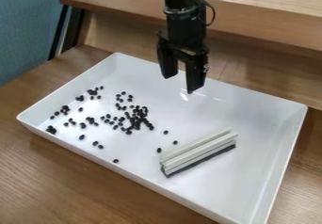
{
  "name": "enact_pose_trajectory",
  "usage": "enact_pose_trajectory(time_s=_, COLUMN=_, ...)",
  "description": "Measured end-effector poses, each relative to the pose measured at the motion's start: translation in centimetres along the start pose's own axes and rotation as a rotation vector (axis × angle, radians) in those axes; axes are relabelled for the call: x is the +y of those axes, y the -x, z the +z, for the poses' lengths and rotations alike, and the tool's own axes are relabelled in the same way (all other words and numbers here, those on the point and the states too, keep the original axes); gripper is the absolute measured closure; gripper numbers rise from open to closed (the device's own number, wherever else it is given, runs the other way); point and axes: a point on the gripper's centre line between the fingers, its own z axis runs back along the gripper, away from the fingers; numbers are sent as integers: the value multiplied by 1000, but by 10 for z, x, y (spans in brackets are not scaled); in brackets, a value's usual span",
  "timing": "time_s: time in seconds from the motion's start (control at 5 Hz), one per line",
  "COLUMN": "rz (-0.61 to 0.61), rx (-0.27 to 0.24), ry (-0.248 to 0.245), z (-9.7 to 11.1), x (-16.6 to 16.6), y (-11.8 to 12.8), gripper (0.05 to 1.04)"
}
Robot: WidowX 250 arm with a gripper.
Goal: Sweep into pile
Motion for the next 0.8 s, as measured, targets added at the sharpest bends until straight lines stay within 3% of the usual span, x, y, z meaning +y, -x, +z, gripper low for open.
enact_pose_trajectory(time_s=0.2, rz=6, rx=39, ry=19, z=-16, x=-1, y=3, gripper=83)
enact_pose_trajectory(time_s=0.6, rz=-91, rx=34, ry=64, z=-23, x=-38, y=-8, gripper=83)
enact_pose_trajectory(time_s=0.8, rz=-108, rx=53, ry=81, z=-30, x=-41, y=-1, gripper=83)
